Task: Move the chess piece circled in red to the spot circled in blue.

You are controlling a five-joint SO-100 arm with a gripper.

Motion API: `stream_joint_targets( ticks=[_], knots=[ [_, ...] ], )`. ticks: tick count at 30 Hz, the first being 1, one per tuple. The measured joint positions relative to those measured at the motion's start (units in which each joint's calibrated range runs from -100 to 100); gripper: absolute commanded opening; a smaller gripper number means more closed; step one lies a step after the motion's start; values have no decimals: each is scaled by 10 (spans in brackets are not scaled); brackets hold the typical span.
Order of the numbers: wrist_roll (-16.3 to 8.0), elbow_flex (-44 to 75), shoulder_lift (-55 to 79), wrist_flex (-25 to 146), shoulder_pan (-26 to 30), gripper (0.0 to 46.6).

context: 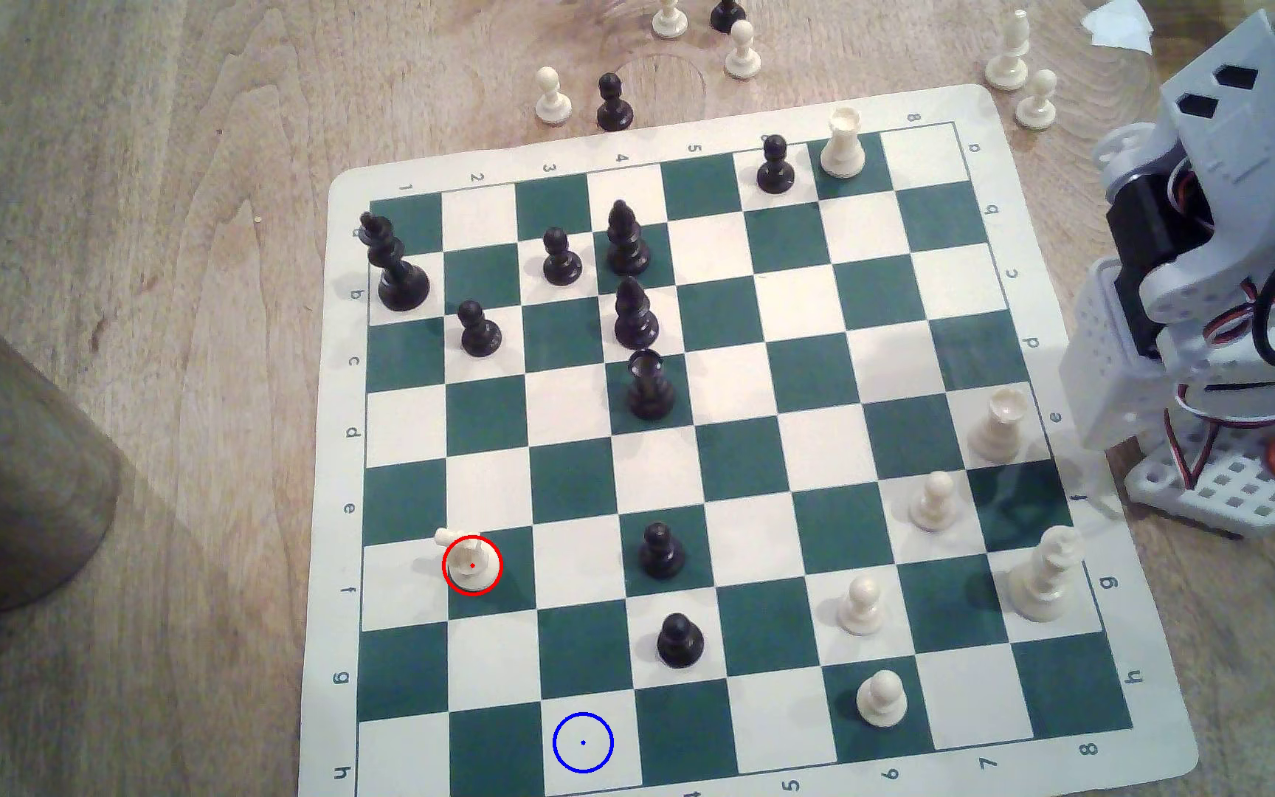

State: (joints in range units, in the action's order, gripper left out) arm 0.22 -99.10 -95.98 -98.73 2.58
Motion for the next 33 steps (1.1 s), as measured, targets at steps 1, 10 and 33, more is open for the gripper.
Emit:
stream_joint_targets(
  ticks=[1, 10, 33],
  knots=[
    [0, 0, 0, 0, 0, 2],
    [0, 8, 1, 104, -19, 2],
    [5, 164, 2, 906, -7, 2]
  ],
)
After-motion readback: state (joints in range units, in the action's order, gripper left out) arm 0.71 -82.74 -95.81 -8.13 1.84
